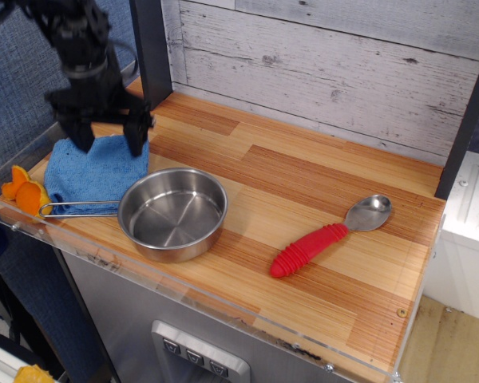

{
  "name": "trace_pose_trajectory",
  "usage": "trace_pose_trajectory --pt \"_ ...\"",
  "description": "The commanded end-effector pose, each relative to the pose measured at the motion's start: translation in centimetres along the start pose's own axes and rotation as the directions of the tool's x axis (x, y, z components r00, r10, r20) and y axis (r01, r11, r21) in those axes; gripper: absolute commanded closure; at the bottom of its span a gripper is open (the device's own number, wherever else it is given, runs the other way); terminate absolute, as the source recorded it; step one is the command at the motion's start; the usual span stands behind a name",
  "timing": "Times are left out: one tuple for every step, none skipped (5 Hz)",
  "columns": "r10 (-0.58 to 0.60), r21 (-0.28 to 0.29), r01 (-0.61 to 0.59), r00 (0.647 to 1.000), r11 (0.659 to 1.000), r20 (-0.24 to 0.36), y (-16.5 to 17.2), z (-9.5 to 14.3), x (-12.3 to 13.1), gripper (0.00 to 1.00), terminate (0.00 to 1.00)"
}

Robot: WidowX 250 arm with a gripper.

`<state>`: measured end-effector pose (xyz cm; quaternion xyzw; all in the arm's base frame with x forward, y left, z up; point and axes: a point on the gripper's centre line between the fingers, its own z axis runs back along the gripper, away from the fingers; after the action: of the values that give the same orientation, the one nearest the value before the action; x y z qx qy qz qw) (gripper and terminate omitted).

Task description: Slide the towel and place it to the left of the pot.

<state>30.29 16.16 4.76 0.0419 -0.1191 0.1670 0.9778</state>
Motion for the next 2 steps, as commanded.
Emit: trace_pose_trajectory --pt "-0.04 -0.032 0.047 0.98 0.998 0.196 -2.2 8.3 3.6 0.0 0.0" --pt "-0.023 -0.066 0.043 0.962 0.997 0.273 -2.8 13.3 4.0 0.0 0.0"
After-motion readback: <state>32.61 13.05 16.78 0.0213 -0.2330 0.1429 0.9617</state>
